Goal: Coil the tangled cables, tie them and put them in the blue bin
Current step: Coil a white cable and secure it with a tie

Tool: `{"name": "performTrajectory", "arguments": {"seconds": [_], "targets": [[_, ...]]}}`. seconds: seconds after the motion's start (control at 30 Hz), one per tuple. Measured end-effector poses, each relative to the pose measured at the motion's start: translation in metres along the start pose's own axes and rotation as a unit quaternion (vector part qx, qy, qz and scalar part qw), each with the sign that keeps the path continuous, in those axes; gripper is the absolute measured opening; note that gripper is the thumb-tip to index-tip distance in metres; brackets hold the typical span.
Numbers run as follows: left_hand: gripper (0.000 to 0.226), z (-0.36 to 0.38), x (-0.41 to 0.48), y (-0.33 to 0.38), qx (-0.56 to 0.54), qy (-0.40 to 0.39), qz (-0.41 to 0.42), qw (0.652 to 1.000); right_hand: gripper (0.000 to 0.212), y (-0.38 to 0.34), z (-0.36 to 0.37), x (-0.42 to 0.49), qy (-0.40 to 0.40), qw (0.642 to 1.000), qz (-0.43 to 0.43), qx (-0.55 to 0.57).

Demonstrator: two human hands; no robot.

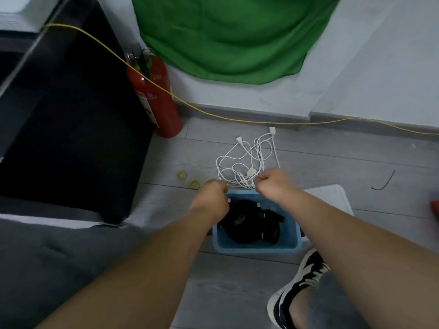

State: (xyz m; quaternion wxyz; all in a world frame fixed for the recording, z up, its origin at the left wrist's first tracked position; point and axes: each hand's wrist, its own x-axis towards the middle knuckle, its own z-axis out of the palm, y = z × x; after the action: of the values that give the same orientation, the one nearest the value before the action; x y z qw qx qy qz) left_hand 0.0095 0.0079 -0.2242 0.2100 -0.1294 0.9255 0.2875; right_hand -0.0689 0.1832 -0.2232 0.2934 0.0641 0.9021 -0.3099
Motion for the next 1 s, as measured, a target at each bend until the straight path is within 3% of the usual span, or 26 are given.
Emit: {"name": "performTrajectory", "arguments": {"seconds": [0.27, 0.53, 0.7, 0.77, 0.83, 0.9, 1.0], "targets": [[0.034, -0.009, 0.054, -0.002, 0.016, 0.007, -0.007, 1.0, 0.018, -0.026, 0.02, 0.062, -0.084, 0.995, -0.025, -0.054], [0.039, -0.008, 0.089, 0.002, -0.01, -0.029, 0.019, 0.999, 0.039, -0.013, 0.06, 0.099, -0.2, 0.963, 0.023, -0.182], [0.043, -0.009, 0.086, 0.0, -0.022, -0.033, 0.022, 0.999, 0.018, -0.008, 0.042, 0.107, -0.051, 0.996, 0.068, 0.029], [0.041, -0.016, 0.084, 0.001, -0.023, -0.028, 0.026, 0.999, 0.012, -0.024, 0.024, 0.105, 0.012, 0.979, 0.109, 0.173], [0.038, -0.028, 0.081, 0.007, -0.026, -0.016, 0.026, 0.999, 0.014, -0.046, -0.002, 0.097, 0.024, 0.944, 0.111, 0.309], [0.039, -0.045, 0.079, 0.018, -0.023, -0.006, 0.029, 0.999, 0.015, -0.068, -0.029, 0.089, 0.038, 0.932, 0.076, 0.352], [0.047, -0.076, 0.068, 0.046, -0.034, 0.025, 0.039, 0.998, 0.013, -0.107, -0.072, 0.06, 0.034, 0.942, -0.002, 0.335]]}}
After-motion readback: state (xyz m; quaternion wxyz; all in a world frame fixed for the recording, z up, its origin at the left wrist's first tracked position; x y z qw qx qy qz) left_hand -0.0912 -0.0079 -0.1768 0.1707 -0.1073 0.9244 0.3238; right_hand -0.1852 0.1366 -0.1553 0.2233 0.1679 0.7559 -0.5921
